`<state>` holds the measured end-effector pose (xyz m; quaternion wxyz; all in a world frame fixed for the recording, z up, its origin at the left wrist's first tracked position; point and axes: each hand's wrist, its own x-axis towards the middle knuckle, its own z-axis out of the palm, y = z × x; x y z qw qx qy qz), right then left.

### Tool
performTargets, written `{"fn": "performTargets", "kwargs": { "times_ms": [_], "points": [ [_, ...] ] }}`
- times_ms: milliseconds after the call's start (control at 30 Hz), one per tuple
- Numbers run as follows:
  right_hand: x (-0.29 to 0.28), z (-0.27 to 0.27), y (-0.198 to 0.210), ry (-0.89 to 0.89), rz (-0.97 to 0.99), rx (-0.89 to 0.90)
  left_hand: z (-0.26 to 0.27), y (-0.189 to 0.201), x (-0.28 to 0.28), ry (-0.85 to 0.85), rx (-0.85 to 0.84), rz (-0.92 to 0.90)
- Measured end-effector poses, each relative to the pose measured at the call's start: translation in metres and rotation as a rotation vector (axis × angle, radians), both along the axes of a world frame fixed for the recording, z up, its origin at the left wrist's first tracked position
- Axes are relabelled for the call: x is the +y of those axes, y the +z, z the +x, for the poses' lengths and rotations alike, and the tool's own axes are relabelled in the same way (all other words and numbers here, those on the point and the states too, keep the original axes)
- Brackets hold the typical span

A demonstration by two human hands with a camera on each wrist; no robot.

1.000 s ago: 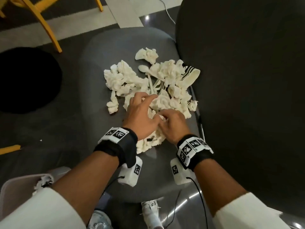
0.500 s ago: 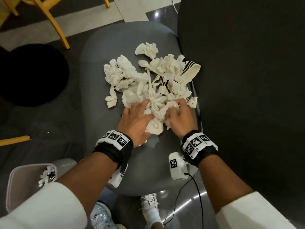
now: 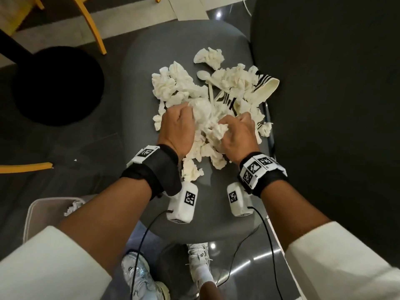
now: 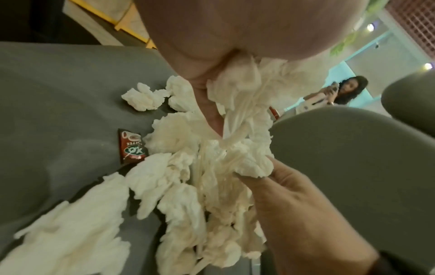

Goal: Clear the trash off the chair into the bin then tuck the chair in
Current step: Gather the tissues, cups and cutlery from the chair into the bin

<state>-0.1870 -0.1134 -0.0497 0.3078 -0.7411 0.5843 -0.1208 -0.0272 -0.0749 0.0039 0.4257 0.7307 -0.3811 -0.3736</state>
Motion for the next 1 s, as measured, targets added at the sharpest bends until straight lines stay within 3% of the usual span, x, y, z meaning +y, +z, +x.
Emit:
{"fn": "performTargets", "kwargs": {
  "times_ms": [100, 267, 367, 433, 567, 633, 733, 833, 900, 1000],
  "points": [
    [0.001, 0.008, 0.010, -0.062, -0.016, -0.067, 0.010, 0.012, -0.001, 0.147, 0.205, 0.018],
    [0.007, 0.024, 0.033, -0.408, 0.049, -0.408, 0.025, 0.025, 0.003, 0.315, 0.337, -0.051],
    [0.009, 0.037, 0.050, -0.464, 0.011, -0.549, 0.034, 0.032, 0.008, 0.389, 0.450, -0.044],
    [0.010, 0.044, 0.057, -0.446, -0.027, -0.532, 0.042, 0.036, 0.011, 0.406, 0.509, -0.035],
    [0.015, 0.061, 0.060, -0.268, 0.012, -0.403, 0.059, 0.029, 0.023, 0.413, 0.438, 0.028],
    [0.022, 0.071, 0.055, -0.183, 0.167, -0.362, 0.067, 0.021, 0.036, 0.426, 0.414, 0.108],
    [0.034, 0.081, 0.047, -0.139, 0.403, -0.438, 0.079, 0.012, 0.056, 0.404, 0.473, 0.142],
    [0.044, 0.091, 0.043, 0.170, 0.325, -0.298, 0.087, 0.012, 0.069, 0.393, 0.531, 0.134],
    [0.049, 0.103, 0.036, 0.414, 0.290, -0.110, 0.094, 0.012, 0.074, 0.386, 0.629, 0.118],
    [0.046, 0.117, 0.024, 0.528, 0.118, 0.130, 0.110, 0.014, 0.078, 0.439, 0.728, 0.073]
  ]
}}
